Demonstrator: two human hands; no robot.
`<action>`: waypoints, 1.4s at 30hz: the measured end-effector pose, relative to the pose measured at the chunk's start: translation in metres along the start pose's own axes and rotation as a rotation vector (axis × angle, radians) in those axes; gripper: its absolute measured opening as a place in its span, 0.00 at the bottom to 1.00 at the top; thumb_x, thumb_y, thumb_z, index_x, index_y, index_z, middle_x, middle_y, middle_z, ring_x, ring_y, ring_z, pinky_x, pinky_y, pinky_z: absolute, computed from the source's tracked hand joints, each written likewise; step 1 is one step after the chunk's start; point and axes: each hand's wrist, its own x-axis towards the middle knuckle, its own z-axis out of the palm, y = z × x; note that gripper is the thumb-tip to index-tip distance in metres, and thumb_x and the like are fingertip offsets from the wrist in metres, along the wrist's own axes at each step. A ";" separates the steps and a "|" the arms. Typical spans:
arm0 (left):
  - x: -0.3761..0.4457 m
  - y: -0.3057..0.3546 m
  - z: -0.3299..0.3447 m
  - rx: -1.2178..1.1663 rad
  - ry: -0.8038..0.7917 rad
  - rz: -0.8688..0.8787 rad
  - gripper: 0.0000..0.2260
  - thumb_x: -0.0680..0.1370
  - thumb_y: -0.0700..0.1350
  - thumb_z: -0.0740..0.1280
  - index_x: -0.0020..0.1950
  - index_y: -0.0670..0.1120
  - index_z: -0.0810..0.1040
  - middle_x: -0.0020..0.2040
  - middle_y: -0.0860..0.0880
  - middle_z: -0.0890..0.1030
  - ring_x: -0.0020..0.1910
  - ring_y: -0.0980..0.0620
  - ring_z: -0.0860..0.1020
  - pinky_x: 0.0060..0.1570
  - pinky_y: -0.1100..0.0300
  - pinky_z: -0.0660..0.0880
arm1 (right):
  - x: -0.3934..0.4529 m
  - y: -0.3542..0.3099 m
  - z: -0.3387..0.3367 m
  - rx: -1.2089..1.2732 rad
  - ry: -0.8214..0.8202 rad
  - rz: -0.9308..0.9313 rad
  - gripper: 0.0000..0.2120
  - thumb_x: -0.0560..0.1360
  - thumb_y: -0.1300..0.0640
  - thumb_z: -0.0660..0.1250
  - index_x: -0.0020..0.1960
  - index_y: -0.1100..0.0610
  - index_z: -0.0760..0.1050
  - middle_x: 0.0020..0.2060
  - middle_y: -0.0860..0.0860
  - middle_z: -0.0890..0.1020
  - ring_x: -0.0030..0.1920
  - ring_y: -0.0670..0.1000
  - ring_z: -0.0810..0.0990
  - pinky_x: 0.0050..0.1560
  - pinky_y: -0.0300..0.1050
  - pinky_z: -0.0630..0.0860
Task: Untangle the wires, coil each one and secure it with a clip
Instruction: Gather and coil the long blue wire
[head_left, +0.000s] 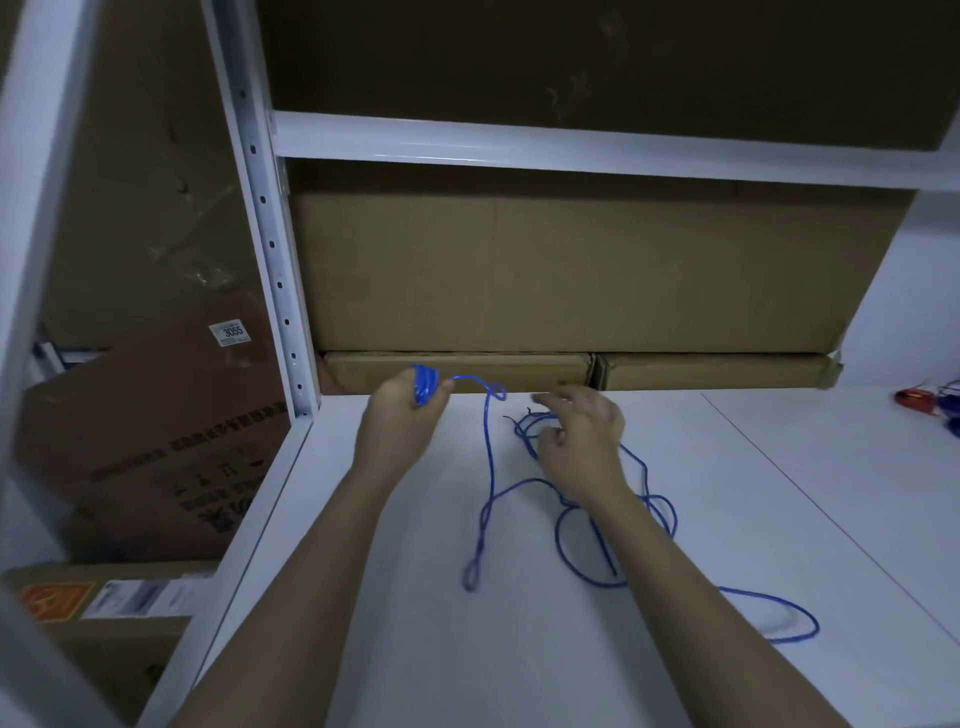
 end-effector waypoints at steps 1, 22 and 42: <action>-0.001 0.003 0.003 0.001 -0.021 0.006 0.21 0.78 0.47 0.67 0.30 0.47 0.60 0.27 0.50 0.64 0.28 0.51 0.62 0.30 0.55 0.59 | 0.001 -0.015 -0.002 0.120 -0.074 -0.009 0.23 0.68 0.55 0.56 0.58 0.55 0.80 0.53 0.52 0.81 0.57 0.56 0.76 0.63 0.54 0.66; 0.008 -0.007 -0.020 0.153 0.084 -0.005 0.19 0.78 0.54 0.66 0.37 0.41 0.66 0.28 0.49 0.65 0.29 0.48 0.65 0.30 0.55 0.60 | 0.015 0.012 -0.031 -0.038 0.088 0.168 0.15 0.81 0.48 0.57 0.50 0.56 0.78 0.41 0.55 0.81 0.44 0.60 0.77 0.37 0.46 0.62; 0.009 -0.023 -0.028 0.065 0.220 -0.205 0.21 0.78 0.54 0.66 0.35 0.43 0.62 0.30 0.48 0.66 0.30 0.47 0.66 0.29 0.56 0.59 | 0.013 0.001 -0.019 0.205 -0.506 -0.088 0.15 0.81 0.59 0.58 0.39 0.52 0.77 0.36 0.46 0.77 0.41 0.48 0.74 0.44 0.39 0.67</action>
